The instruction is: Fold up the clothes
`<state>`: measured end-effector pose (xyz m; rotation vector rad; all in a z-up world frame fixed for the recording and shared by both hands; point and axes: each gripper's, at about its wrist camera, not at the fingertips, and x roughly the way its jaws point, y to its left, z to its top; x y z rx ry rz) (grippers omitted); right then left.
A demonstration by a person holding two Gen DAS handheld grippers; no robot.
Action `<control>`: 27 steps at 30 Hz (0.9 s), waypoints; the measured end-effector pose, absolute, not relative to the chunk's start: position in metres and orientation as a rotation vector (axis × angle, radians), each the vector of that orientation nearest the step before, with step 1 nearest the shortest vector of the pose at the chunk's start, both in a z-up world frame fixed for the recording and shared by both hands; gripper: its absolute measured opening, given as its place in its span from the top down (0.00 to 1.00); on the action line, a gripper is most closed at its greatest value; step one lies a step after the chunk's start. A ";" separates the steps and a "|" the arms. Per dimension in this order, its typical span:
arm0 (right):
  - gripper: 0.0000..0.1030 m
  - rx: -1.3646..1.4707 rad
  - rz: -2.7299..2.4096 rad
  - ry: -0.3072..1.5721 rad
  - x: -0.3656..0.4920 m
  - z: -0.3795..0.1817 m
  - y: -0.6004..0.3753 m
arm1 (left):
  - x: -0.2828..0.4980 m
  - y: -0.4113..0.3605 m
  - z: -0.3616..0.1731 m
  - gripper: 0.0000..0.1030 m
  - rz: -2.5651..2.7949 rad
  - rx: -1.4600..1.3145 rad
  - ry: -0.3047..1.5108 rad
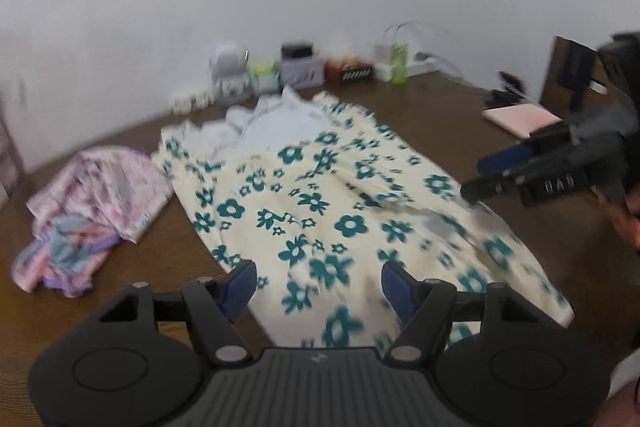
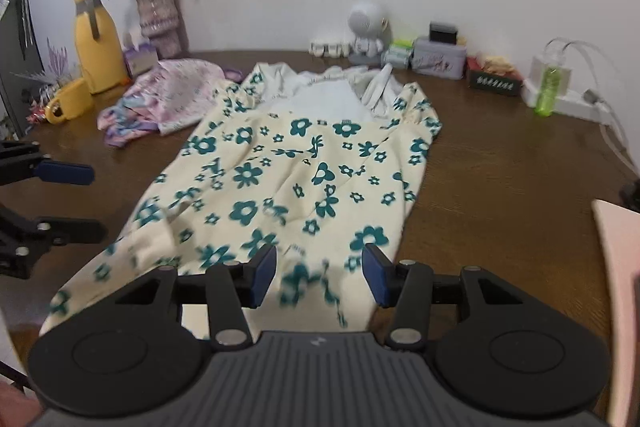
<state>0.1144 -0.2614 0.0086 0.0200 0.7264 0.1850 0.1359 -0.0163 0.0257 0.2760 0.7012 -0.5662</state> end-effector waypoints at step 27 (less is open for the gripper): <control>0.95 -0.245 0.280 0.914 0.158 -0.016 -0.247 | 0.178 -0.059 -0.008 0.99 -0.518 0.653 0.796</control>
